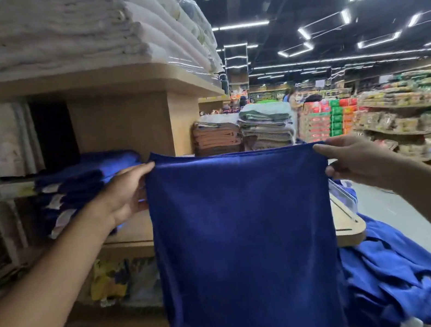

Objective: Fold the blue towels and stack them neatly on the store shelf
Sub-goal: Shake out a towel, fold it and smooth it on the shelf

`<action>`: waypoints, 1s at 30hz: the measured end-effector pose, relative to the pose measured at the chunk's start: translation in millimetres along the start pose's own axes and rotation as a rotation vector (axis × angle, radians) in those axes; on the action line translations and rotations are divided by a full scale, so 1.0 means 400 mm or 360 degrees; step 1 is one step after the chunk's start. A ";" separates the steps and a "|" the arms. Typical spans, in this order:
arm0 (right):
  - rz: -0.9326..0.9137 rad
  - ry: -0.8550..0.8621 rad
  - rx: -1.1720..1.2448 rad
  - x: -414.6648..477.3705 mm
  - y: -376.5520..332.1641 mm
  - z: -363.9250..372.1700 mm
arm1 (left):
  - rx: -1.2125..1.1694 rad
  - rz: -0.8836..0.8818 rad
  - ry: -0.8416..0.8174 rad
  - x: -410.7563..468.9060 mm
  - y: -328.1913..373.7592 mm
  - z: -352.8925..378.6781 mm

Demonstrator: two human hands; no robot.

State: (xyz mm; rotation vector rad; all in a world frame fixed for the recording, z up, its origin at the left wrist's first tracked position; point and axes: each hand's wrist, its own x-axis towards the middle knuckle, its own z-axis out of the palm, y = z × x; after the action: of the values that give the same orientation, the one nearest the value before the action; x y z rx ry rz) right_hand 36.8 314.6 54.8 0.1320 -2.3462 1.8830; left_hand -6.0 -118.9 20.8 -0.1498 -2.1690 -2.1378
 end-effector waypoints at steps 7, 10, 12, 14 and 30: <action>0.0019 0.0256 0.0125 0.178 0.081 0.051 | 0.0700 0.0393 0.0541 0.187 -0.057 0.097; -0.0011 0.0377 -0.0093 0.274 0.115 0.060 | 0.1059 0.0474 0.0689 0.273 -0.064 0.123; 0.0031 0.0430 -0.0254 0.329 0.144 0.067 | 0.1241 0.0539 0.0678 0.322 -0.084 0.135; 0.0093 0.0471 -0.0430 0.365 0.181 0.078 | 0.1398 0.0588 0.0583 0.361 -0.118 0.142; -0.0411 -0.0225 -0.1638 0.088 0.150 0.230 | 0.1629 0.0808 0.0426 0.095 -0.147 0.078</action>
State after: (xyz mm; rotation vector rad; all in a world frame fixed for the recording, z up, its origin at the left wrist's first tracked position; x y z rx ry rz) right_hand -11.2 238.6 -17.3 0.4232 -2.8754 0.4271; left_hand -51.3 -88.4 -32.7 -0.2634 -2.3985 -0.6182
